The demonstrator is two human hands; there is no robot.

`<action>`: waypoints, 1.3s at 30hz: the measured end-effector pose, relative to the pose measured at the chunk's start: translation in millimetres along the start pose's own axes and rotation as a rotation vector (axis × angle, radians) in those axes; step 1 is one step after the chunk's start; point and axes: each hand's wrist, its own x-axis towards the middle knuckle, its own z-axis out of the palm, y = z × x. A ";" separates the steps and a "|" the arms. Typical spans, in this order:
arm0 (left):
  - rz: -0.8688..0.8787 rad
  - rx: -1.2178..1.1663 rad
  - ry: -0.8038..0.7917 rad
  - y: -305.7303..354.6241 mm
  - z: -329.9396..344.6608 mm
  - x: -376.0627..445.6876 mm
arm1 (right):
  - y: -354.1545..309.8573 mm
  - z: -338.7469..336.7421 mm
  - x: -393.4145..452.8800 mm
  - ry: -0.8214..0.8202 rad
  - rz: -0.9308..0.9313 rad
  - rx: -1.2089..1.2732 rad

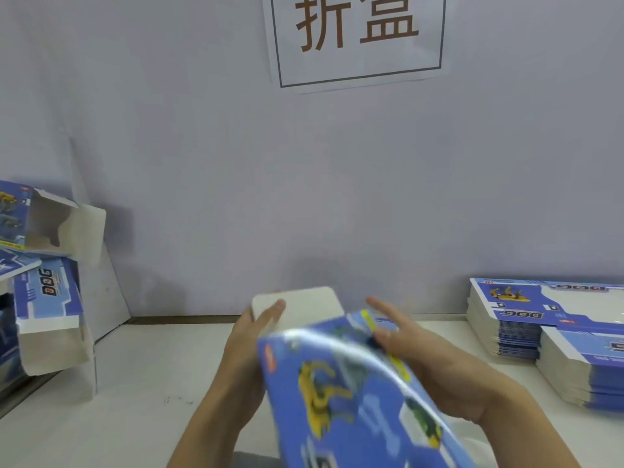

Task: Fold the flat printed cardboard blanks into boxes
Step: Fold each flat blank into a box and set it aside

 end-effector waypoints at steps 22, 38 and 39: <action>0.096 0.354 -0.203 -14.1 3.7 4.2 | 17.5 4.9 26.2 0.404 -0.034 0.033; 0.126 0.133 0.166 -1.3 -4.1 -1.6 | 8.8 14.2 28.6 0.102 0.049 0.078; 0.126 0.085 0.228 -1.2 -6.2 -2.0 | 12.0 14.2 24.1 0.041 0.020 0.004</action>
